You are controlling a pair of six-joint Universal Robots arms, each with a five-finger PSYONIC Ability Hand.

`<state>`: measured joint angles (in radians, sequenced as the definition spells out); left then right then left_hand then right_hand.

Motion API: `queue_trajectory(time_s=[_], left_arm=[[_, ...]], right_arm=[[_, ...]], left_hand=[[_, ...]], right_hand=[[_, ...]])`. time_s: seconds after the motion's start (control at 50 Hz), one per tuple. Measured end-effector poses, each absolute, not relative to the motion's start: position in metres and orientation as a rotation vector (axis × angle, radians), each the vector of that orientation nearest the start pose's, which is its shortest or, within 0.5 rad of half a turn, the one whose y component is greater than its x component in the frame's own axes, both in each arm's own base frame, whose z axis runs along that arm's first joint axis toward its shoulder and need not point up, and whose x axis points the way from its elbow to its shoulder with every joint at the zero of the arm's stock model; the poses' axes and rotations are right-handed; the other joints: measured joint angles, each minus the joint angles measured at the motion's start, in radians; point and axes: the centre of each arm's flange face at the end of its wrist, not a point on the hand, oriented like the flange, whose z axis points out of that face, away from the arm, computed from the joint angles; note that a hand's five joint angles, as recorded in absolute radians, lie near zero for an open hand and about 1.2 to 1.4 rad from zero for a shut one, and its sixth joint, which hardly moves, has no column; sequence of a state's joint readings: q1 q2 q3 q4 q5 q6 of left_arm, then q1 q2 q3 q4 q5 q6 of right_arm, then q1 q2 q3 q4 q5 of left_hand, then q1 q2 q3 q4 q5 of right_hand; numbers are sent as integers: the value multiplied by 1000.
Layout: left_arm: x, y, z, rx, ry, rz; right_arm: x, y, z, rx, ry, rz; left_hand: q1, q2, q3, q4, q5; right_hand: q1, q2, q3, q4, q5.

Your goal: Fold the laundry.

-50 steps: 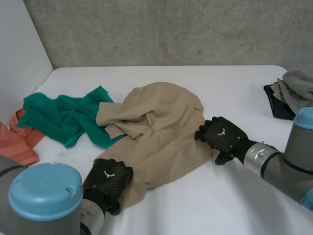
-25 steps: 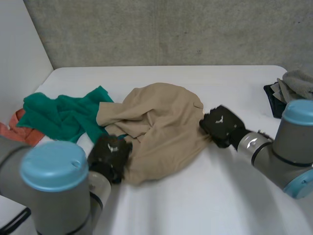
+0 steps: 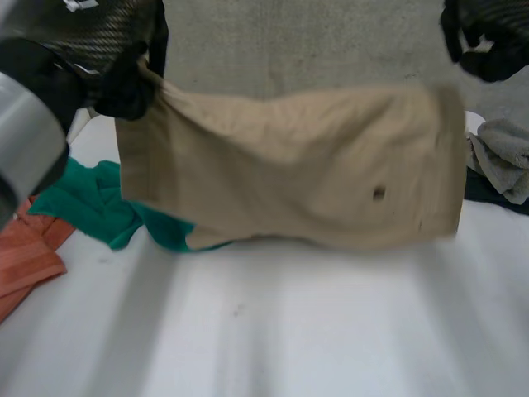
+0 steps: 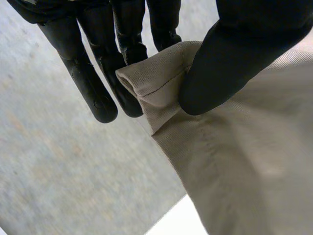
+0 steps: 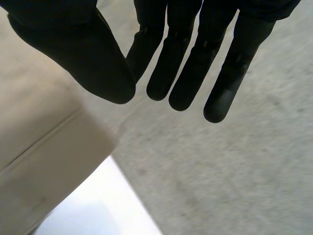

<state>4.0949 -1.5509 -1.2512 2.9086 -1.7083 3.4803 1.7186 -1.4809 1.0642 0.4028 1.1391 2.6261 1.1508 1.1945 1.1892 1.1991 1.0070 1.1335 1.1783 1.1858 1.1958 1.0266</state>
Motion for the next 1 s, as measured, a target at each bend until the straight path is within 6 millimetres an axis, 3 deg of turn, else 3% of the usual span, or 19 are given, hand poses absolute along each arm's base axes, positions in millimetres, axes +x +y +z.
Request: queue_trajectory(time_s=[0.08,0.22,0.24,0.3,0.38,0.46,0.56,0.78,0.9,1.0], left_arm=[[-279,-201,364,888,2093,-2315],[-307,-265,303,930,2179,-2216],[-310,-271,298,935,2183,-2214],[-316,-281,287,950,2194,-2211],[-317,-277,283,965,2226,-2185],[-312,-261,285,971,2239,-2178],[-303,-244,290,959,2210,-2224],[-287,-219,293,966,2113,-2309],[-284,-220,281,981,2136,-2255],[-284,-224,271,987,2161,-2221]], right_arm=[[225,-287,367,-1197,1941,-2098],[244,-322,297,-1228,2142,-1938],[246,-325,291,-1219,2165,-1925],[246,-331,278,-1154,2236,-1893],[237,-328,281,-974,2290,-1867],[226,-317,294,-781,2272,-1830],[221,-301,296,-687,2216,-1724],[238,-268,235,-798,2317,-1202],[248,-258,210,-881,2370,-1099],[255,-262,194,-912,2377,-1164]], left_hand=[[0,0,0,0,0],[0,0,0,0,0],[0,0,0,0,0],[0,0,0,0,0],[0,1,0,0,0],[0,0,0,0,0],[0,1,1,0,0],[0,1,1,0,0],[0,1,1,0,0],[0,1,1,0,0]], right_hand=[[0,0,0,0,0],[-5,-12,-14,-11,-11],[-49,-75,-79,-82,-67],[-494,-533,-512,-519,-533],[-793,-832,-842,-858,-880],[-841,-892,-914,-916,-943],[-895,-956,-966,-971,-977],[-895,-956,-966,-971,-976],[-889,-934,-937,-948,-948],[-444,-484,-500,-511,-529]])
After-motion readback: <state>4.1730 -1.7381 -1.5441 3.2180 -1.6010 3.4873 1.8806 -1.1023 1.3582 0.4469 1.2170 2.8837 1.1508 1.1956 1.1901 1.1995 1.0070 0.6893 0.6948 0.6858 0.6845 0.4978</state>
